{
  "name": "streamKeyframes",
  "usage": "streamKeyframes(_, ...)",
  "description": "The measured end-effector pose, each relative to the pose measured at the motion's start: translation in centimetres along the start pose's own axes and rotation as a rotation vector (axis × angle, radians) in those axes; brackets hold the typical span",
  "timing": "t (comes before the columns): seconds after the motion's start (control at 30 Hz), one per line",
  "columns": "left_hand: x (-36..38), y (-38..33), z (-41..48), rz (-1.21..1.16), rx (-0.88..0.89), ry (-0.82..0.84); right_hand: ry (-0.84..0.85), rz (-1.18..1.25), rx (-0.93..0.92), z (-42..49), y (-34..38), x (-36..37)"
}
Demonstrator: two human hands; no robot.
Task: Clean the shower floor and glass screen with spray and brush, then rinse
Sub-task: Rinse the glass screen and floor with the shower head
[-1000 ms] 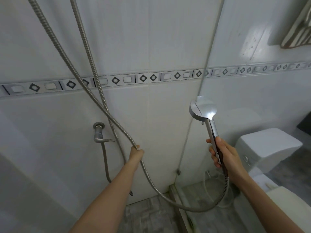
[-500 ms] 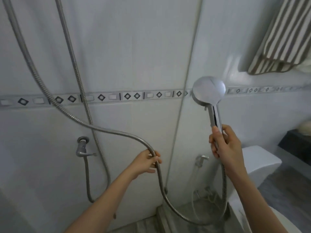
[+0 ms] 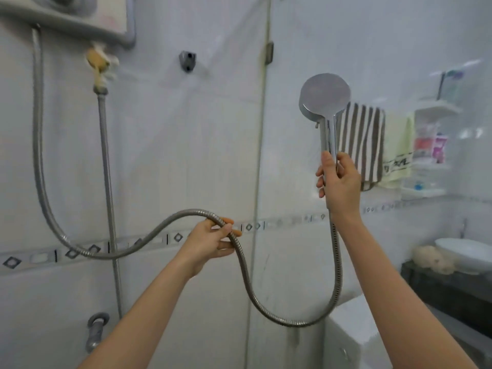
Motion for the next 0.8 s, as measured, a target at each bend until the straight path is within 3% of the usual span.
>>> streamKeyframes(0.17,-0.5,-5.4,1.6,-0.044,0.064,-0.031,-0.073,0.012,-0.157,4.1,7.5,1.3)
streamKeyframes(0.4,-0.6,-11.0,3.9,-0.111,0.121,-0.073,-0.147,0.012,-0.204,10.5,14.8,2.9)
streamKeyframes(0.8,-1.1,-14.3,7.7,-0.181,0.185,-0.097,-0.088,0.046,-0.149,20.3,17.7,9.3)
Point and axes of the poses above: each hand's wrist, its own z-axis towards the middle knuckle, its own x-axis out of the palm, y = z × x, the point moved 6 cm from there along z, towards the middle knuckle, and after that the axes turned 11 degrees about x, right-handed, at the moved point
